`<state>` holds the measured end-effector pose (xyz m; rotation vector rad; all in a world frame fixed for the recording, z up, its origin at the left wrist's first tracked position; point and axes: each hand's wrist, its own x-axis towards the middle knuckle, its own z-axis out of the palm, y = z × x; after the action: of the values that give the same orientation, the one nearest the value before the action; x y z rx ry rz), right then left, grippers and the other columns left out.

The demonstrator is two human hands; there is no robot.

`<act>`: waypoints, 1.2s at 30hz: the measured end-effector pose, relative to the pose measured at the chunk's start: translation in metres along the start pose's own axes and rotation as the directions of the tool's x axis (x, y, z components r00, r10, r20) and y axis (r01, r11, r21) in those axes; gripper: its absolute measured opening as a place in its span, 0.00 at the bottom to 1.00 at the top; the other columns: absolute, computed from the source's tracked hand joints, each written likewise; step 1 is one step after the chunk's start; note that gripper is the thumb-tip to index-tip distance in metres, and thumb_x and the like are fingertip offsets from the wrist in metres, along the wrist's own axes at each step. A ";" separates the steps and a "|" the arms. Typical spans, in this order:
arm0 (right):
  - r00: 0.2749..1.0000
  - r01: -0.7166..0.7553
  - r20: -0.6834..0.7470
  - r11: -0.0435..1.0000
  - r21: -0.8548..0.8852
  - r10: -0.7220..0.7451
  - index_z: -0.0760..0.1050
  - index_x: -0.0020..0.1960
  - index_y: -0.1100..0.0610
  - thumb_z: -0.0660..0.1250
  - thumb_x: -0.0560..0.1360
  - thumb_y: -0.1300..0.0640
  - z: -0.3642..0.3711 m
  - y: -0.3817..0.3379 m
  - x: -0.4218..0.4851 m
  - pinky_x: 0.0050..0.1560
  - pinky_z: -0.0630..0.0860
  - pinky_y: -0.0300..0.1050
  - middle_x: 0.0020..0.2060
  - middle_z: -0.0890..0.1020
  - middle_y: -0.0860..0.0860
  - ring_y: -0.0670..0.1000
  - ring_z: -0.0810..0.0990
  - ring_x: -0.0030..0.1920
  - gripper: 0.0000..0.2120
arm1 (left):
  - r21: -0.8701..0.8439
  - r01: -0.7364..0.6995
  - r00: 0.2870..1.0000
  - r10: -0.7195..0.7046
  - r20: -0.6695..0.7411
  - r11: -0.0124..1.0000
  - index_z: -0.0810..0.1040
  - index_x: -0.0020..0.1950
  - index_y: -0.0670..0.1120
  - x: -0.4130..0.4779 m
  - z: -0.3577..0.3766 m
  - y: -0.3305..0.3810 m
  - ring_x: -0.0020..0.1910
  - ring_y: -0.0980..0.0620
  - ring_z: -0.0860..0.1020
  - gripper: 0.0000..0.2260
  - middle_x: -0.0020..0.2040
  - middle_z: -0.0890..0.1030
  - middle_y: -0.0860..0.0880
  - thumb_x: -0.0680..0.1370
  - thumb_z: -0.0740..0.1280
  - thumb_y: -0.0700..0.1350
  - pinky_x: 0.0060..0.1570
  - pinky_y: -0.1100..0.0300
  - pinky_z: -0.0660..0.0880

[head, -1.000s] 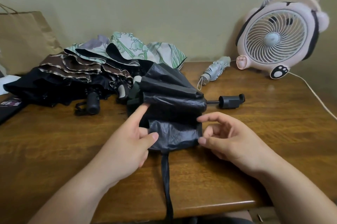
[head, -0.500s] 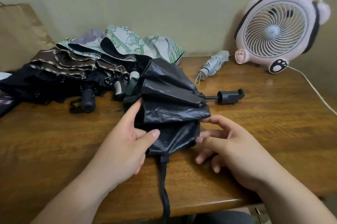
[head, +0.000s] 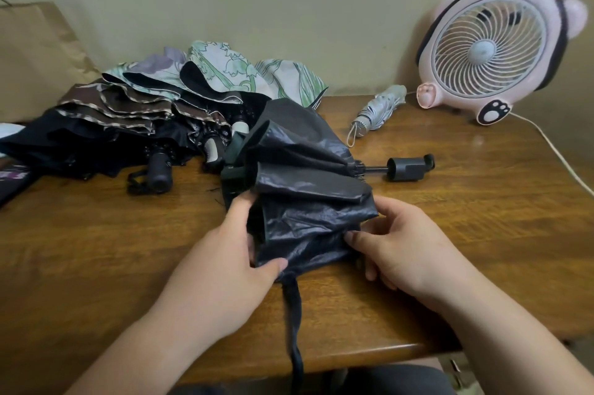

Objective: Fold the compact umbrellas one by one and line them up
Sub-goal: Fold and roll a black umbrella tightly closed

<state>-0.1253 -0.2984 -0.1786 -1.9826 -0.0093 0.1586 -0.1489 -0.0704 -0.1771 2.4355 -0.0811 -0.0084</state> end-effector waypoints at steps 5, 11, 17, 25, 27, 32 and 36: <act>1.000 0.007 0.003 0.981 -0.193 -0.007 0.80 0.48 0.48 0.71 0.78 0.60 -0.003 -0.004 0.003 0.25 0.72 0.37 0.26 0.79 0.47 0.45 0.75 0.23 0.07 | 0.101 0.031 0.997 -0.023 -0.076 0.994 0.55 0.59 0.68 0.000 0.002 0.004 0.38 0.62 0.78 0.28 0.36 0.71 0.66 0.74 0.74 0.61 0.34 0.65 0.75; 1.000 0.009 0.007 0.946 -0.324 -0.008 0.81 0.49 0.44 0.73 0.76 0.56 -0.004 -0.004 0.004 0.36 0.72 0.30 0.37 0.85 0.37 0.35 0.80 0.36 0.07 | 0.146 -0.005 0.982 0.033 -0.188 0.989 0.62 0.52 0.61 0.003 0.004 0.003 0.40 0.62 0.77 0.22 0.41 0.78 0.61 0.72 0.71 0.67 0.35 0.60 0.74; 0.993 0.064 -0.044 0.834 -0.548 -0.106 0.74 0.63 0.39 0.73 0.72 0.37 0.009 -0.009 -0.006 0.46 0.74 0.37 0.47 0.78 0.37 0.40 0.76 0.47 0.21 | -0.094 -0.072 0.942 0.037 -0.334 0.993 0.72 0.32 0.44 0.029 -0.012 0.017 0.26 0.53 0.73 0.20 0.25 0.77 0.50 0.77 0.71 0.56 0.32 0.55 0.71; 0.887 0.358 0.093 0.548 -0.756 -0.452 0.81 0.62 0.47 0.69 0.75 0.45 0.020 0.009 -0.012 0.66 0.73 0.52 0.63 0.75 0.47 0.51 0.71 0.65 0.17 | -0.595 -0.115 0.993 0.088 -0.075 0.795 0.83 0.54 0.44 0.065 -0.009 0.028 0.44 0.47 0.84 0.20 0.48 0.88 0.49 0.81 0.61 0.59 0.37 0.56 0.77; 0.873 0.446 0.184 0.587 -0.675 -0.452 0.80 0.65 0.49 0.66 0.78 0.51 0.021 0.015 -0.011 0.73 0.69 0.51 0.71 0.74 0.50 0.52 0.70 0.71 0.17 | -0.530 -0.202 0.976 0.214 -0.041 0.823 0.77 0.68 0.54 0.071 -0.008 0.020 0.60 0.57 0.82 0.19 0.62 0.84 0.57 0.80 0.66 0.59 0.57 0.55 0.77; 0.850 0.511 0.277 0.578 -0.636 -0.448 0.72 0.74 0.47 0.58 0.82 0.49 0.020 0.026 -0.010 0.79 0.58 0.48 0.80 0.63 0.49 0.51 0.59 0.80 0.21 | 0.242 -0.543 0.830 0.470 0.301 0.804 0.51 0.77 0.74 0.075 -0.008 0.005 0.78 0.72 0.42 0.36 0.78 0.45 0.74 0.75 0.68 0.64 0.79 0.58 0.45; 0.869 0.483 0.270 0.590 -0.648 -0.415 0.71 0.75 0.45 0.56 0.82 0.43 0.016 0.029 -0.014 0.80 0.57 0.48 0.81 0.59 0.49 0.49 0.55 0.81 0.23 | 0.443 -0.595 0.799 0.431 0.420 0.671 0.54 0.79 0.72 0.079 -0.003 -0.015 0.78 0.66 0.31 0.28 0.80 0.36 0.69 0.78 0.47 0.73 0.80 0.52 0.34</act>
<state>-0.1427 -0.2963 -0.2097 -2.6607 -0.7427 -0.1169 -0.0692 -0.0618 -0.1829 2.8800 -1.0575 -0.0876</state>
